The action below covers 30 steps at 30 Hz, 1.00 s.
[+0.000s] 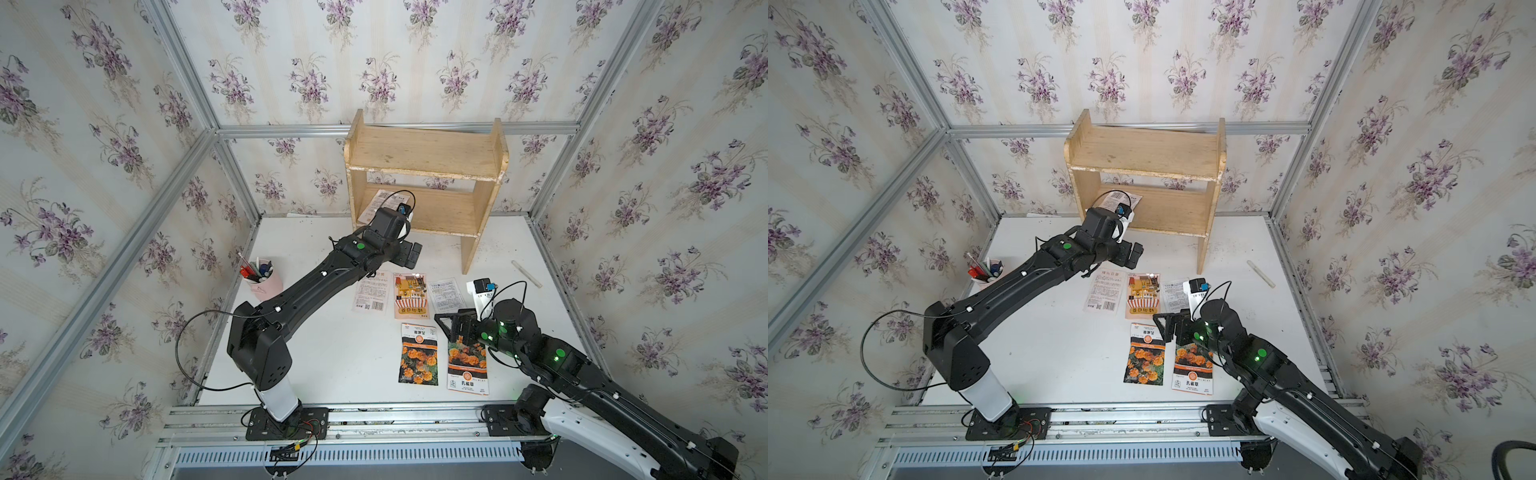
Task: Take the seed bag off the shelf
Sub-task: Pick up the seed packet from the shelf.
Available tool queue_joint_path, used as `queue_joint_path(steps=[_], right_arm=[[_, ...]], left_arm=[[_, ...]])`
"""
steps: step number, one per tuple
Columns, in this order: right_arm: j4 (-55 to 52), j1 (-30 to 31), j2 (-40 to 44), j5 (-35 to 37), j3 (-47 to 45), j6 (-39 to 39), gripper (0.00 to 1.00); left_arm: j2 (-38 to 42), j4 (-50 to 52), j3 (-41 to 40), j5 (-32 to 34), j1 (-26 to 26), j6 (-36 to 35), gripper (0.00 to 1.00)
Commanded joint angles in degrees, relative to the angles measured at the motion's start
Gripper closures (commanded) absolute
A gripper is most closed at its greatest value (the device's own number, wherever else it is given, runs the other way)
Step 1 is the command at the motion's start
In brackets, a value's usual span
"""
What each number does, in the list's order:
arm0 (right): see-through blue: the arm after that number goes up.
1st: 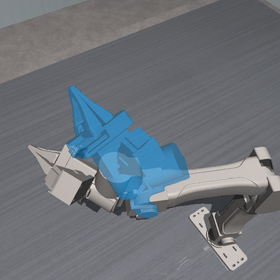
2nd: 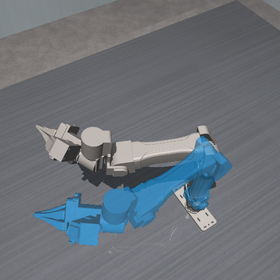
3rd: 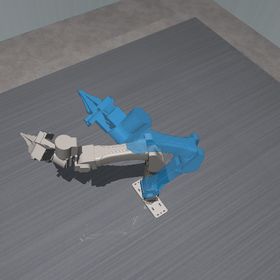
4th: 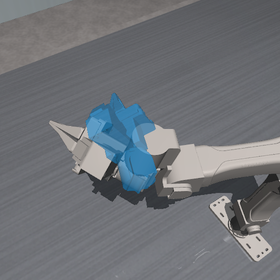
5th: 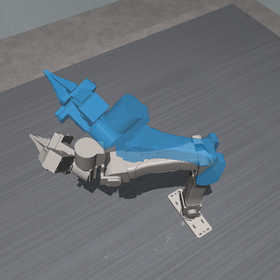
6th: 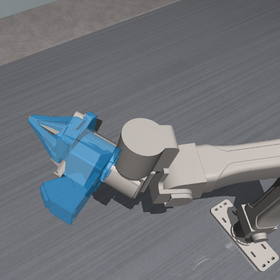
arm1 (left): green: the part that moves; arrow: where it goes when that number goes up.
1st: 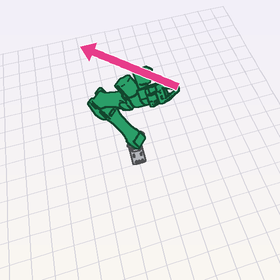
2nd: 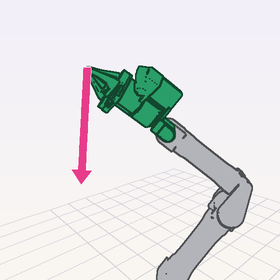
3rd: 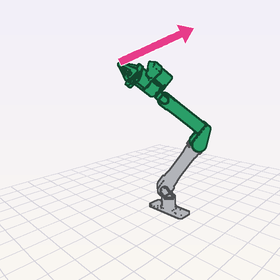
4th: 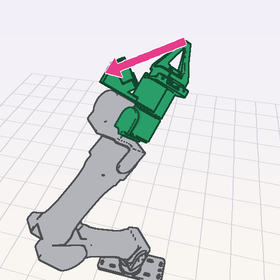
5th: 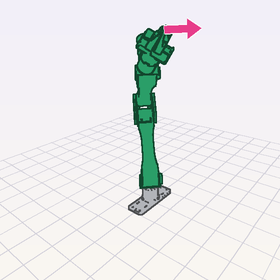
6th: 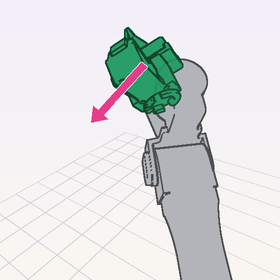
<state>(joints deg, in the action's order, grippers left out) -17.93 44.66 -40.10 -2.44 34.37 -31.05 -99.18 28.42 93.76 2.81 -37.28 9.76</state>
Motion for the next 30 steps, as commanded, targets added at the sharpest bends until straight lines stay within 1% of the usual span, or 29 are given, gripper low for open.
queue_joint_path(steps=[1,5,13,16,22,30], right_arm=[[1.3,0.0,-0.4,0.2,0.1,0.7,0.04],[1.7,0.1,-1.2,0.2,0.0,0.7,0.04],[2.4,0.0,-2.1,-0.2,0.3,0.7,0.04],[2.1,0.1,-2.0,0.0,0.3,0.9,0.05],[2.0,0.1,-2.2,0.0,0.1,0.8,0.05],[2.2,0.1,-3.2,-0.1,0.4,0.9,0.05]], left_arm=[[-1.6,-3.5,2.4,-2.2,1.4,-1.2,0.0],[-4.2,-3.5,6.0,-3.1,2.6,-1.2,0.0],[-11.1,-2.6,14.3,-2.3,5.2,-2.2,0.0],[-12.8,-3.1,16.1,-2.0,6.3,-1.7,0.0],[-15.3,-4.8,18.0,1.1,7.5,-3.4,0.0],[-19.7,-2.5,23.4,3.6,8.9,-3.4,0.0]])
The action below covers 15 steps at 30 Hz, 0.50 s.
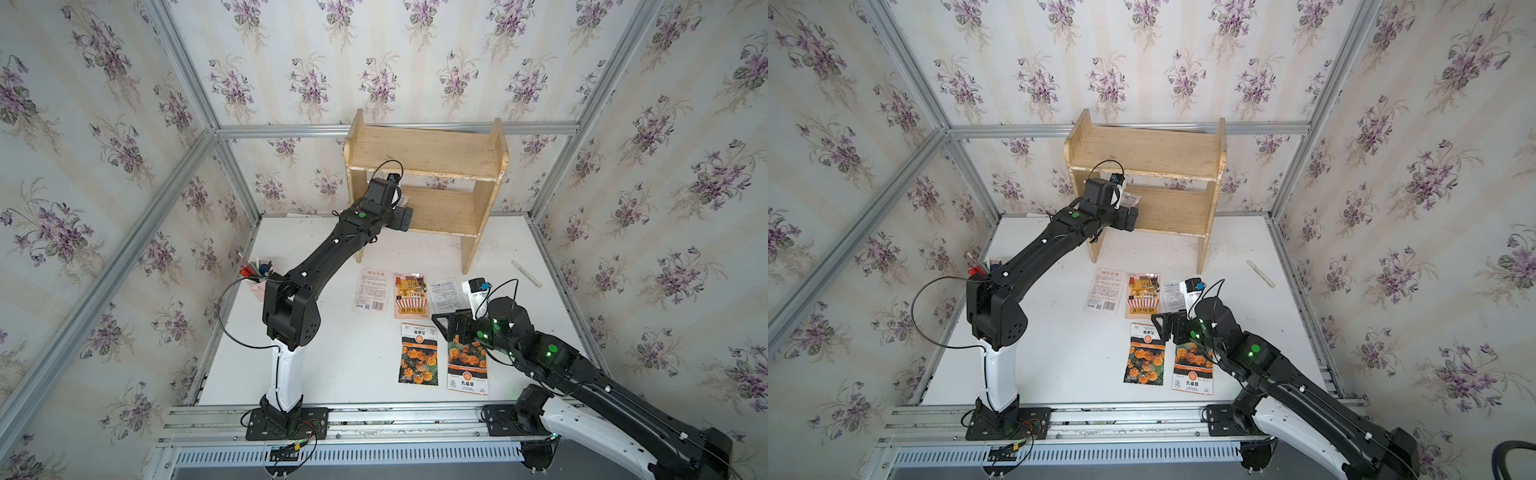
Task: Take the seed bag off the shelf
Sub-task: Pick up the seed packet from the shelf.
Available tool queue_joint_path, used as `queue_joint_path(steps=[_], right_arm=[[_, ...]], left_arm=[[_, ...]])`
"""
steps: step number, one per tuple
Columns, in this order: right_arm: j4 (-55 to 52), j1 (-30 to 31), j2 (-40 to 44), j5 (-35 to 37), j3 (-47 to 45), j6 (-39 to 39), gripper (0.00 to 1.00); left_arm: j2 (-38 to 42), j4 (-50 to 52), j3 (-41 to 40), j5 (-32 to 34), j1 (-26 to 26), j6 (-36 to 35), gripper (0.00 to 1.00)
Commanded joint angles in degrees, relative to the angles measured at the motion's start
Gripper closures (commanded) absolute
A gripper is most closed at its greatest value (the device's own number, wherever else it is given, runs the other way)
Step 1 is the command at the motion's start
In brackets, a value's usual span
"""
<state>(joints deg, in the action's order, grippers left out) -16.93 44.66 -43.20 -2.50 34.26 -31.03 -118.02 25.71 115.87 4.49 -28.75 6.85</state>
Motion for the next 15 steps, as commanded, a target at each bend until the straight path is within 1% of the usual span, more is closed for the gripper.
queue_joint_path(steps=[1,5,10,15], right_arm=[[1.1,0.1,-0.1,-0.1,0.6,1.0,0.05],[0.5,0.1,0.2,0.1,0.7,1.1,0.05],[-0.1,0.1,0.3,0.3,0.7,1.1,0.05],[0.0,0.1,-0.1,0.2,0.9,1.0,0.05]], left_arm=[[-1.2,0.6,1.8,2.1,0.6,0.1,0.0],[-2.3,2.3,2.9,-0.4,1.8,2.2,0.0],[-2.5,3.5,2.5,-3.4,2.0,2.8,0.0],[-2.8,6.0,2.6,-6.3,2.3,5.4,0.0]])
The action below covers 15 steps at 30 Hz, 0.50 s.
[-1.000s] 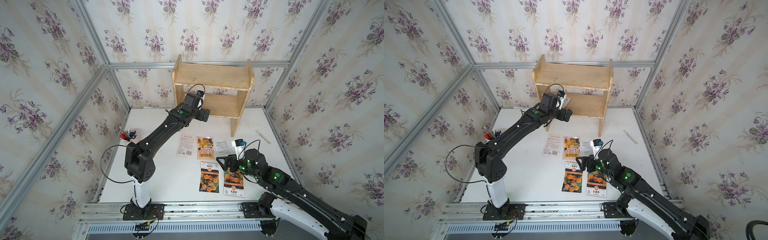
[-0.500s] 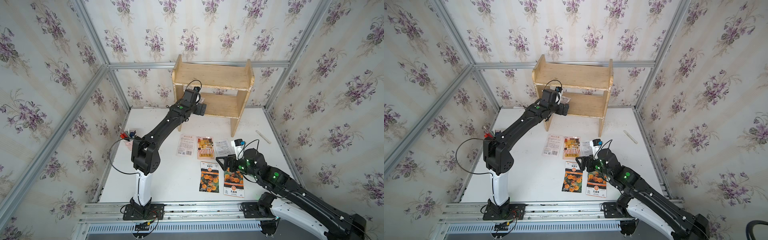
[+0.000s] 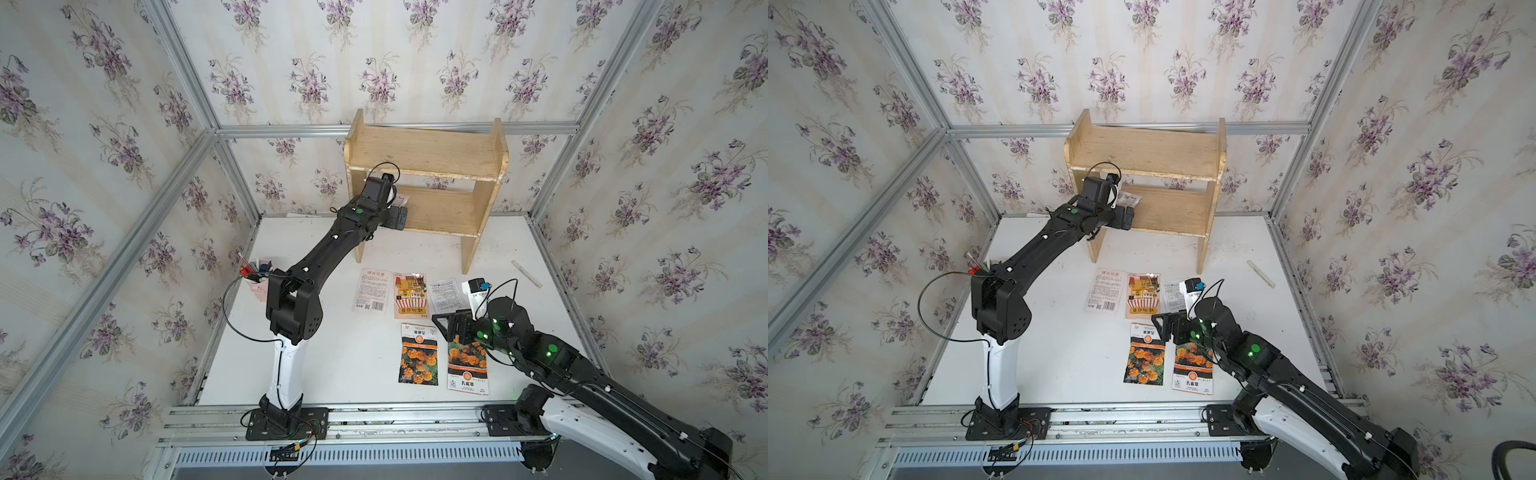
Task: Take the seed bag off the shelf
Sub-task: Pick up the seed packet from the shelf.
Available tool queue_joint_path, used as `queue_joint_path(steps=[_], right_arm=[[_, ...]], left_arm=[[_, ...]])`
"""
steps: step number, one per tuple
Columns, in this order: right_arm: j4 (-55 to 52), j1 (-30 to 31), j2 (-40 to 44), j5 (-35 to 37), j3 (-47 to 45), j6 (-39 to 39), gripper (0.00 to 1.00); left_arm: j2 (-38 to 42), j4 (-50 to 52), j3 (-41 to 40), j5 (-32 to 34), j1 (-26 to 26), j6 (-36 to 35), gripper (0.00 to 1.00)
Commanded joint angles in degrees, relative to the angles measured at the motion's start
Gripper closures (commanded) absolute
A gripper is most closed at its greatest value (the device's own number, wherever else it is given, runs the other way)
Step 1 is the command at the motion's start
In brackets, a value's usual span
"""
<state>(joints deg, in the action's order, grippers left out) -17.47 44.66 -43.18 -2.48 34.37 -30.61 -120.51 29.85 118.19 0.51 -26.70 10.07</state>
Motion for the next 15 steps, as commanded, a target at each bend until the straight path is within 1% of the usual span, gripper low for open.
queue_joint_path(steps=[1,10,15], right_arm=[[0.4,0.0,-0.2,0.2,0.8,0.6,0.05],[0.8,0.1,-0.3,0.1,0.7,0.6,0.05],[1.0,0.0,-0.2,0.0,0.5,0.5,0.05]], left_arm=[[-0.1,2.4,0.1,-2.7,0.3,2.8,0.0],[4.7,1.3,-4.5,-7.2,0.3,6.2,0.0],[7.1,0.0,-6.7,-7.8,0.2,6.9,0.0]])
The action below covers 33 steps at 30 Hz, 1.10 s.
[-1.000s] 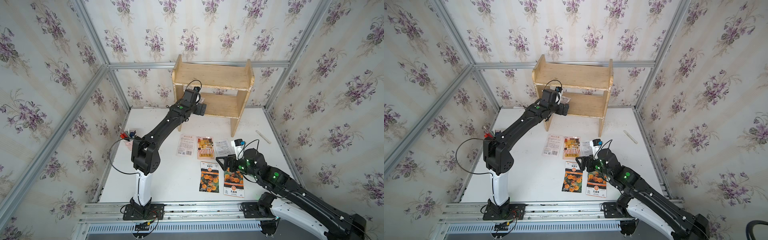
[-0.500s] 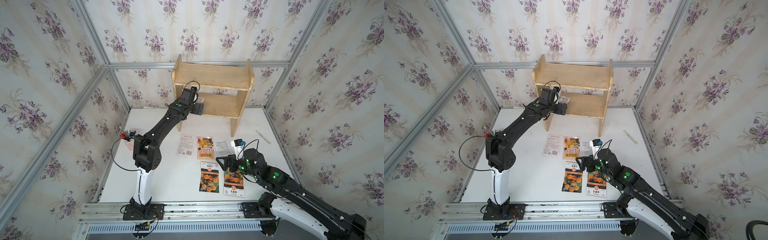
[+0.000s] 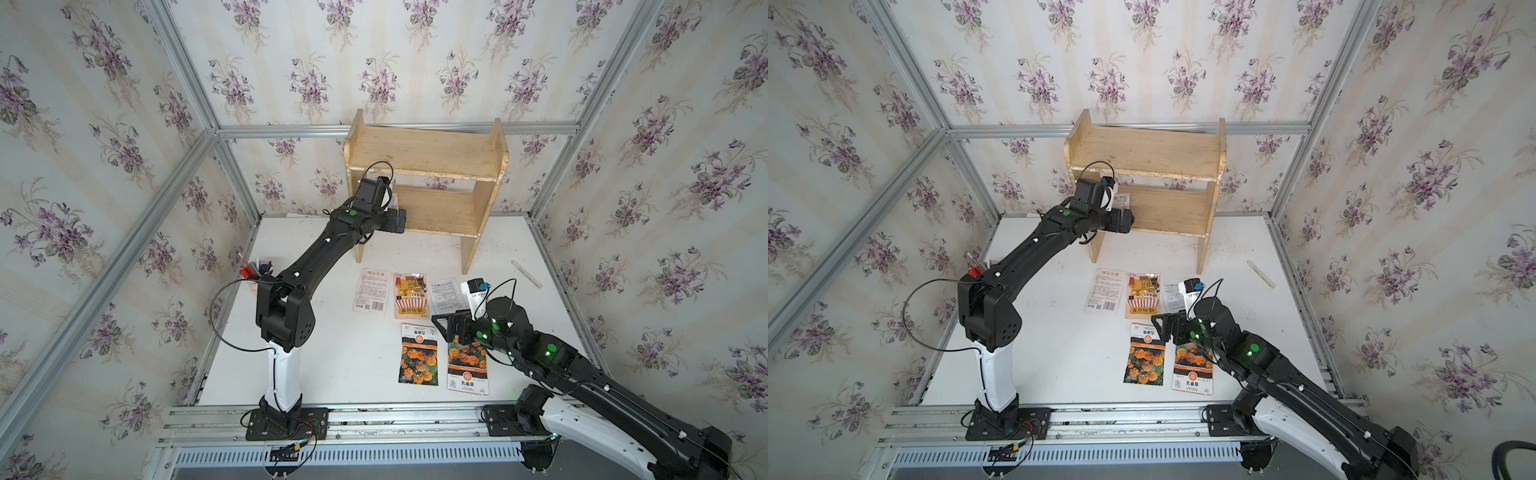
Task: Take the seed bag off the shelf
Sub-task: Pick up the seed packet from the shelf.
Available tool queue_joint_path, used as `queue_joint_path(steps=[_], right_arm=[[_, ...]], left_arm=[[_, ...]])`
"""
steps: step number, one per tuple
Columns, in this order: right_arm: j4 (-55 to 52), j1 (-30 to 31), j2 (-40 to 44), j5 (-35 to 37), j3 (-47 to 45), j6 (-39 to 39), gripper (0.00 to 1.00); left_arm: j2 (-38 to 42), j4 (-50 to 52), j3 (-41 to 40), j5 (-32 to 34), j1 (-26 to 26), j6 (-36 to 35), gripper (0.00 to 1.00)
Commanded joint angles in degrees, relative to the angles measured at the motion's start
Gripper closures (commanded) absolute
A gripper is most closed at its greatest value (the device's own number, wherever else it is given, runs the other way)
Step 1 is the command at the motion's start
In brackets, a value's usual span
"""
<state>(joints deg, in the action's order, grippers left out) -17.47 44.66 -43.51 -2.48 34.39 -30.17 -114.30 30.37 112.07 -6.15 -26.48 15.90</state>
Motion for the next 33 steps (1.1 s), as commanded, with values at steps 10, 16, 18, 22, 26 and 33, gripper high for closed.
queue_joint_path(steps=[10,16,18,22,26,33], right_arm=[[1.0,0.1,0.3,0.1,0.4,0.0,0.05],[1.1,0.1,0.4,0.1,0.9,0.1,0.05],[1.1,0.1,0.5,0.2,0.9,0.2,0.05],[1.7,0.1,0.2,0.1,0.5,0.2,0.05],[2.3,0.1,0.0,-0.2,0.2,0.2,0.05],[3.3,0.0,-0.9,-0.5,0.2,0.0,0.05]], left_arm=[[2.7,-0.4,2.0,-2.6,0.0,0.0,0.0],[6.8,0.7,-1.7,-7.6,0.0,1.2,0.0],[9.6,0.6,-4.4,-8.8,0.0,1.9,0.0],[16.2,0.5,-11.3,-11.3,0.0,3.9,0.0],[23.6,0.6,-18.8,-12.2,0.0,5.6,0.0],[32.9,0.3,-27.3,-13.6,1.5,10.0,0.0]])
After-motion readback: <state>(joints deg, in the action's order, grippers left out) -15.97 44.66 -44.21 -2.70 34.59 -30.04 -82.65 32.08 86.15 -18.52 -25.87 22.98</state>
